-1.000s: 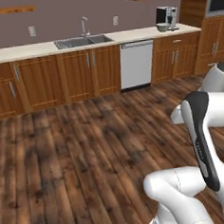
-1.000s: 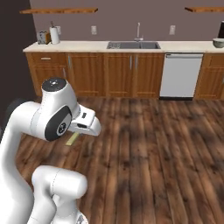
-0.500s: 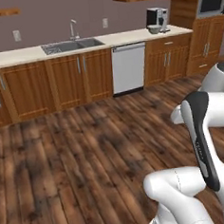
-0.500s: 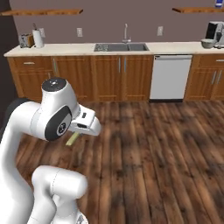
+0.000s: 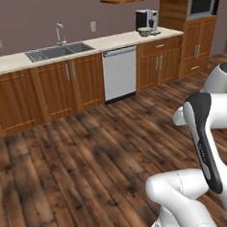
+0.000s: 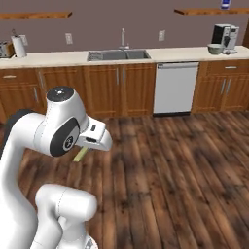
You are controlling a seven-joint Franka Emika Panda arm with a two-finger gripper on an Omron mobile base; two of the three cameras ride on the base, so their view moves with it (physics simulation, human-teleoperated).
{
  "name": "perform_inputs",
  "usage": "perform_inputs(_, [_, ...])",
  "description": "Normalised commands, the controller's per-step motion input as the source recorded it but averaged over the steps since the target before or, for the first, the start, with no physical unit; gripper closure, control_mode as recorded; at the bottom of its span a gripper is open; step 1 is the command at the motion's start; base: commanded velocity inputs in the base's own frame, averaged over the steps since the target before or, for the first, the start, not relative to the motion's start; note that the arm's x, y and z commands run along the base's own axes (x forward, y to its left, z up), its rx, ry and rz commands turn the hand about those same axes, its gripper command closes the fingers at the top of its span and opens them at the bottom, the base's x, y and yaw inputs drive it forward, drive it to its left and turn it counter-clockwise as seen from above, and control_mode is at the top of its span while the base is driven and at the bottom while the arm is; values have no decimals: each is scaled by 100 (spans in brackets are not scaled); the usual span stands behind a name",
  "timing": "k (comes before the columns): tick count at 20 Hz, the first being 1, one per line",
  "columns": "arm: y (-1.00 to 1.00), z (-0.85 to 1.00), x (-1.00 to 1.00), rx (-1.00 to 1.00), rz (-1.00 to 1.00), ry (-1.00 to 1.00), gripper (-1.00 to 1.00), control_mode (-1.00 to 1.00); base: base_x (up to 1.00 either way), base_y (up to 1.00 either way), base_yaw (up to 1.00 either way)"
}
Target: Pick the egg and butter from the fridge and place them by the bowl for mixing.
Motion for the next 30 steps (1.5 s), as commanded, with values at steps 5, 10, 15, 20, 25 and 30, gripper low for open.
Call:
perform_inputs(5, [0,0,0,0,0,0,100,100,60,-7,-22])
perform_inputs(10, [0,0,0,0,0,0,100,100,62,-7,-20])
perform_inputs(15, [0,0,0,0,0,0,100,100,64,-5,-19])
perform_inputs(20, [0,0,0,0,0,0,100,100,85,-13,-1])
perform_inputs(25, [0,0,0,0,0,0,100,100,82,-18,0])
perform_inputs(30, [0,0,0,0,0,0,100,100,81,-26,0])
